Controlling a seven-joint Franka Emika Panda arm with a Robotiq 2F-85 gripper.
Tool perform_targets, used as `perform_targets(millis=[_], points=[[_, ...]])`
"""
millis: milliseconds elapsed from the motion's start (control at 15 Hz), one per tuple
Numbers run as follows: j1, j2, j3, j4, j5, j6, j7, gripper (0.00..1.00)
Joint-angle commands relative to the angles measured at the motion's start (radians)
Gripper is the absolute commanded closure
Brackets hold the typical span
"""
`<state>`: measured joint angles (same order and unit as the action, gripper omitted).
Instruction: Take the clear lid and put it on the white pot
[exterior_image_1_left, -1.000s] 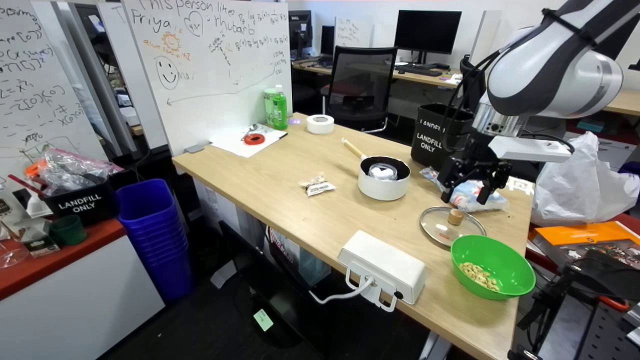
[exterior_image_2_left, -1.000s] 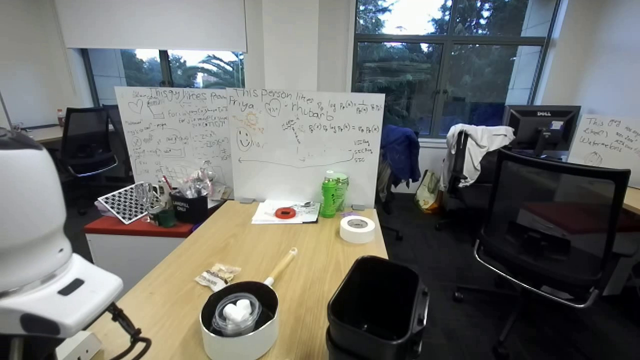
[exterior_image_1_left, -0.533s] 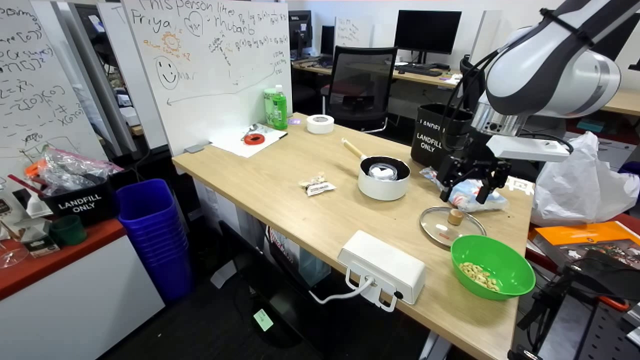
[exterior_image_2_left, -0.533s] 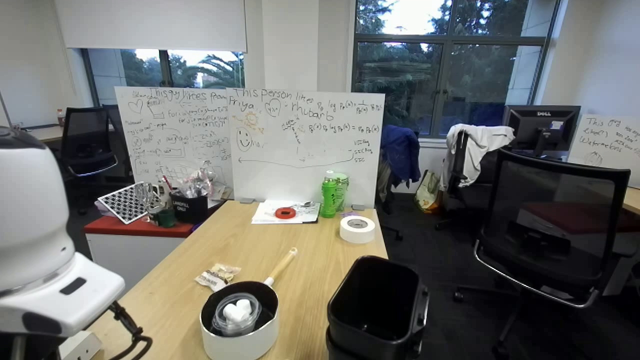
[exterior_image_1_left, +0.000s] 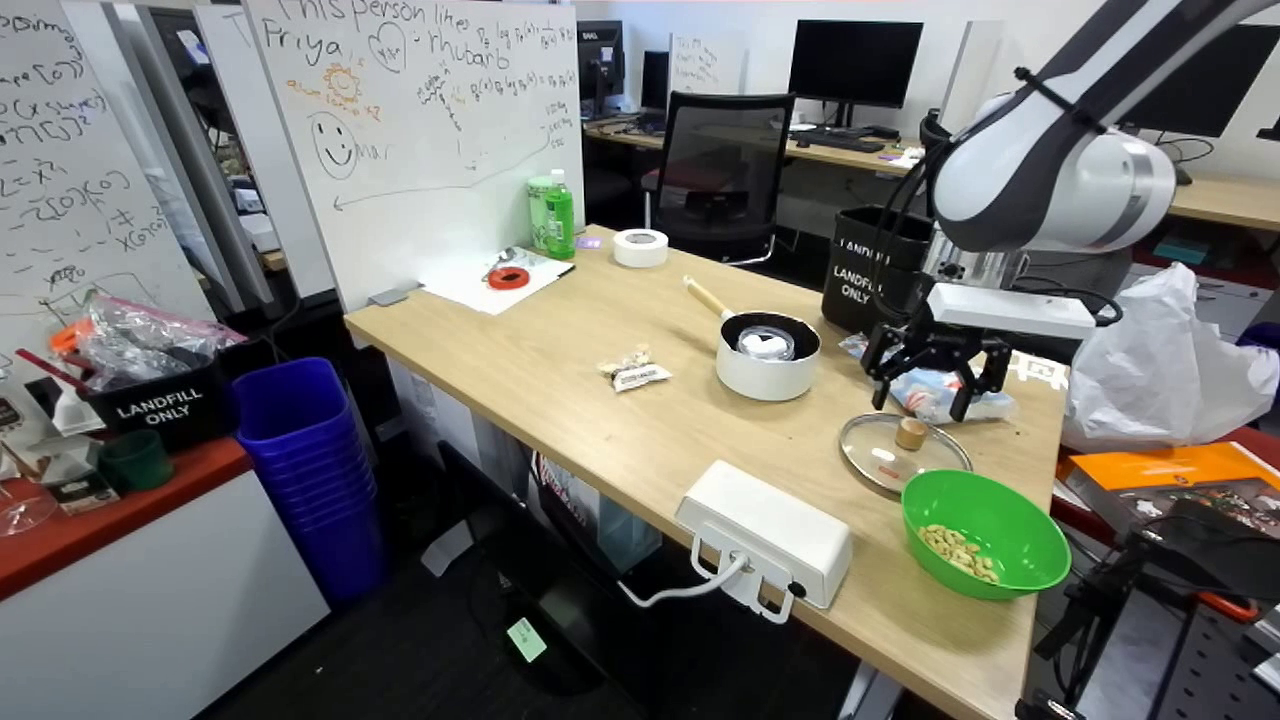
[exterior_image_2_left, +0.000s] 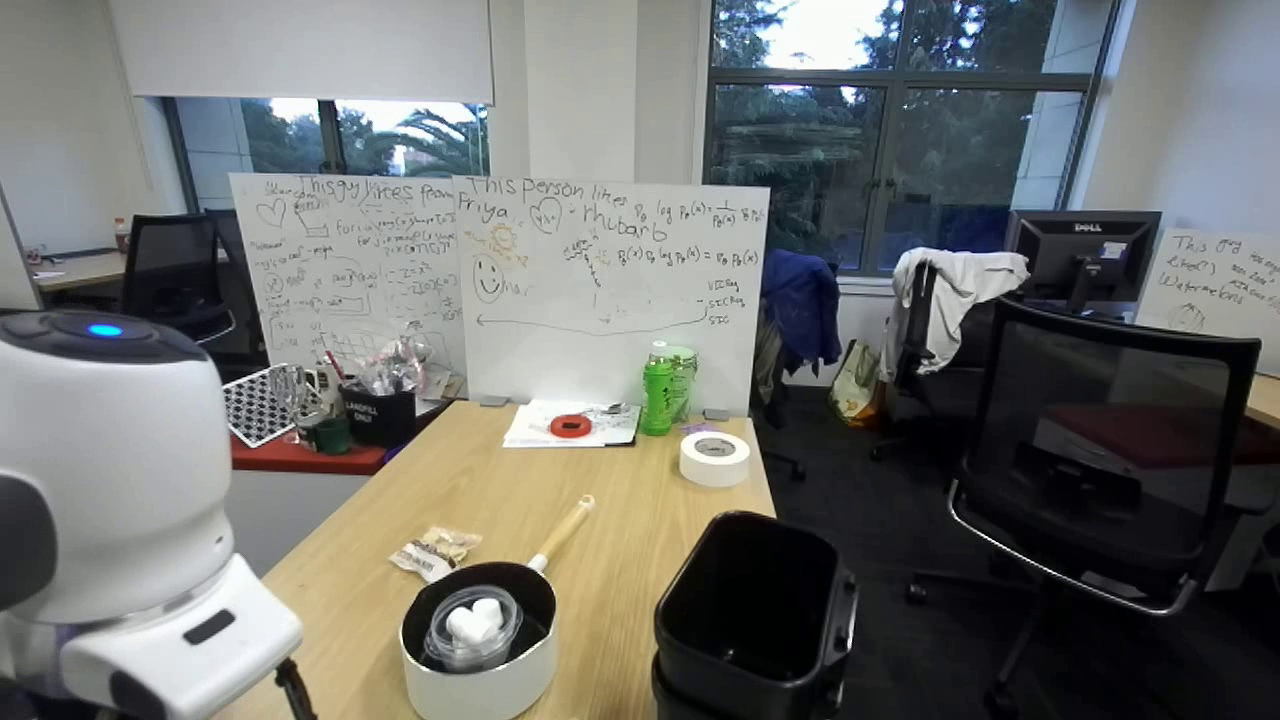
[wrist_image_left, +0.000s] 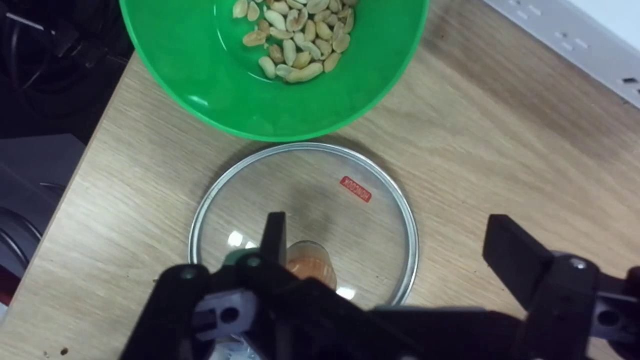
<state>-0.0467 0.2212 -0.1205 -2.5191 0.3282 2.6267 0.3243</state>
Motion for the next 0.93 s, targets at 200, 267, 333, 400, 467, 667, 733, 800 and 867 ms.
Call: perform_targets(millis=[200, 267, 333, 400, 467, 667, 733, 800, 867], points=[[-0.031, 0.054, 0.007, 0.081, 0.069, -0.068, 0.057, 0.00], [-0.031, 0.054, 0.007, 0.080, 0.068, -0.068, 0.057, 0.00], [-0.030, 0.054, 0.007, 0.078, 0.068, -0.068, 0.057, 0.00], [-0.029, 0.054, 0.009, 0.077, 0.068, -0.068, 0.057, 0.00], [-0.029, 0.054, 0.009, 0.077, 0.068, -0.067, 0.057, 0.00], [-0.022, 0.067, 0.001, 0.084, 0.064, -0.065, 0.097, 0.00], [-0.021, 0.081, -0.008, 0.092, 0.063, -0.070, 0.138, 0.00], [-0.023, 0.091, -0.014, 0.096, 0.071, -0.067, 0.169, 0.00], [-0.026, 0.104, -0.019, 0.100, 0.082, -0.058, 0.198, 0.00]])
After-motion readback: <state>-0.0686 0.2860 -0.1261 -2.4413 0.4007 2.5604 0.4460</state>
